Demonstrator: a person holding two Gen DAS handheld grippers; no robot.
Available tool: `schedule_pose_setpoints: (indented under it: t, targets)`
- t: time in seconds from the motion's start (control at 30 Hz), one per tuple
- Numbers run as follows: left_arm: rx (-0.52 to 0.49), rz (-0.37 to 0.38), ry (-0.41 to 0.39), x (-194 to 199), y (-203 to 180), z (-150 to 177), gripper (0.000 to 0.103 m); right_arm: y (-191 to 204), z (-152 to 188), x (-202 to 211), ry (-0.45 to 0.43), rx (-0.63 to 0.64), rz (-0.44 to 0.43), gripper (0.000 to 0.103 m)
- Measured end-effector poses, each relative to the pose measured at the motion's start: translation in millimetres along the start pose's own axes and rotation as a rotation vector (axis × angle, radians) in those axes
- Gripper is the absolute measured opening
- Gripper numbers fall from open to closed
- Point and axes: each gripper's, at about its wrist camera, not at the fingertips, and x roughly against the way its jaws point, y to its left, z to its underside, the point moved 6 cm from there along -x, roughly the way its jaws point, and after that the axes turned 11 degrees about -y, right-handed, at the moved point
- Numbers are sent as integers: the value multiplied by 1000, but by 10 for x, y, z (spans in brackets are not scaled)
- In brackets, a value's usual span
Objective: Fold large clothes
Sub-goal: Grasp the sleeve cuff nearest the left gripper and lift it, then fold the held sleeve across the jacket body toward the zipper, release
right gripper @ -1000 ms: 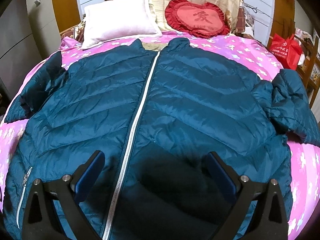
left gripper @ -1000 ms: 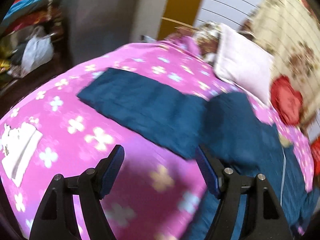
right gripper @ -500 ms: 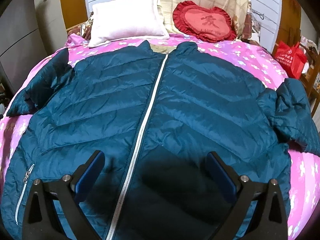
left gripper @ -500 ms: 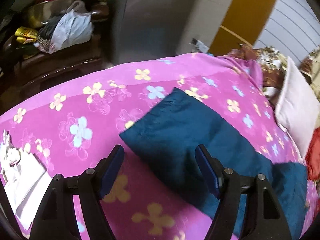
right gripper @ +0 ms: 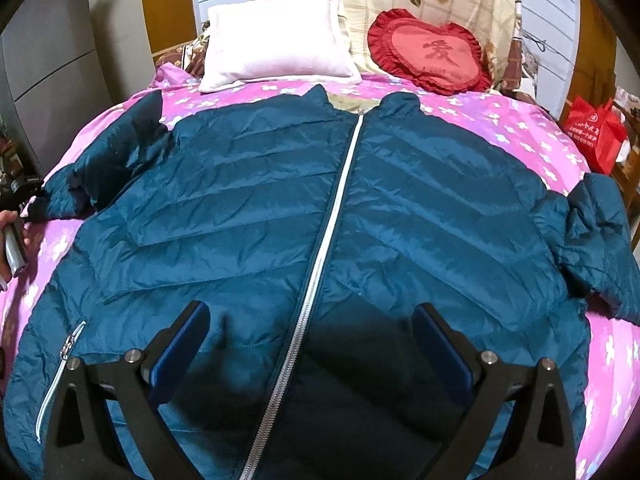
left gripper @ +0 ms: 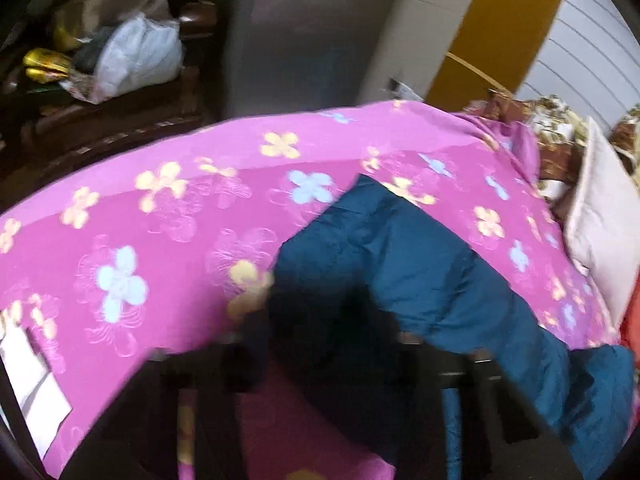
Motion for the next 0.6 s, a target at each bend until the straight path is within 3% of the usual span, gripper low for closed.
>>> schedule_pose_setpoints:
  t: [0.2,0.4,0.6]
  targets:
    - [3,114,-44,398,-176,-88,0,-53,34,-5,13,-7,10,103]
    - [-112,261,-121,1091,-587,-94,0,-89,66,52,16,6,23,103]
    - [-188,346,-138,1601,-895,59,0,-222,135,90,31,-9,48,103]
